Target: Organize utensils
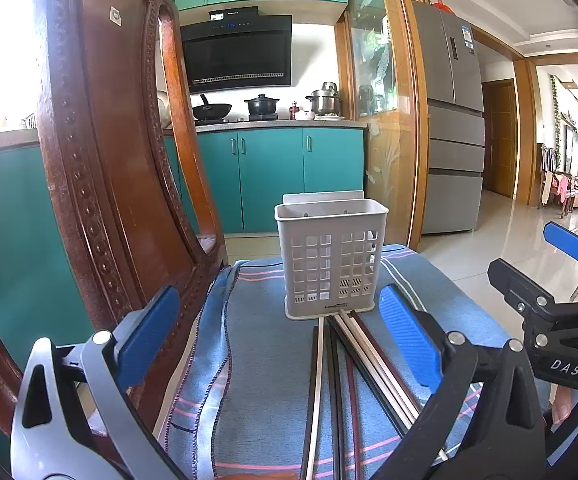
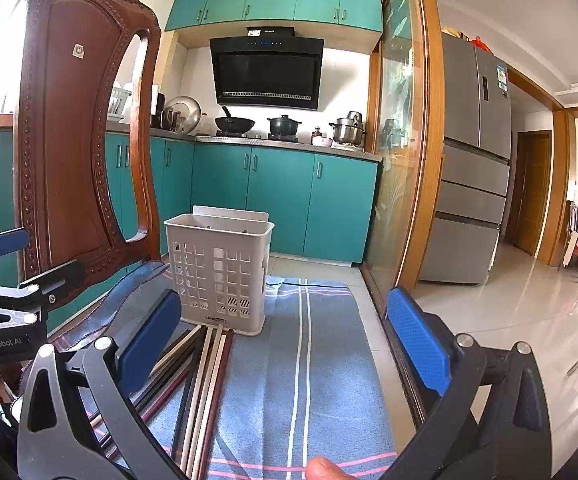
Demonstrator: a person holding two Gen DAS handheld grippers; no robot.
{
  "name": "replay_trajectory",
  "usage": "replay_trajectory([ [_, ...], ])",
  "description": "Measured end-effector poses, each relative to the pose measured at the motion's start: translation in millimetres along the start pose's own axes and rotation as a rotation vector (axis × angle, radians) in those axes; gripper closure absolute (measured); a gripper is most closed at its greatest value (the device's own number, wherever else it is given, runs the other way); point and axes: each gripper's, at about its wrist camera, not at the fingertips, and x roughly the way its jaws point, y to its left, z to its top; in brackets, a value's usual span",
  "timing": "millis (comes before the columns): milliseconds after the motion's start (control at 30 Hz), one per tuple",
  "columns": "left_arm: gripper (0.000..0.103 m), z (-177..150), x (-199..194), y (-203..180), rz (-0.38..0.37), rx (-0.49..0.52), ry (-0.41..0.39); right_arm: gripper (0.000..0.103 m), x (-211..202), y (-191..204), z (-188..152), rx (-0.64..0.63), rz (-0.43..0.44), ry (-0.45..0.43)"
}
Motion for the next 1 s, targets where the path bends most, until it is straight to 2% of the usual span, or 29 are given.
replay_trajectory([
  [1000, 0.003, 3.6, -4.4, -4.7, -0.003, 0.005, 0.006, 0.002, 1.1, 1.5, -0.9, -0.002, 0.001, 0.003],
])
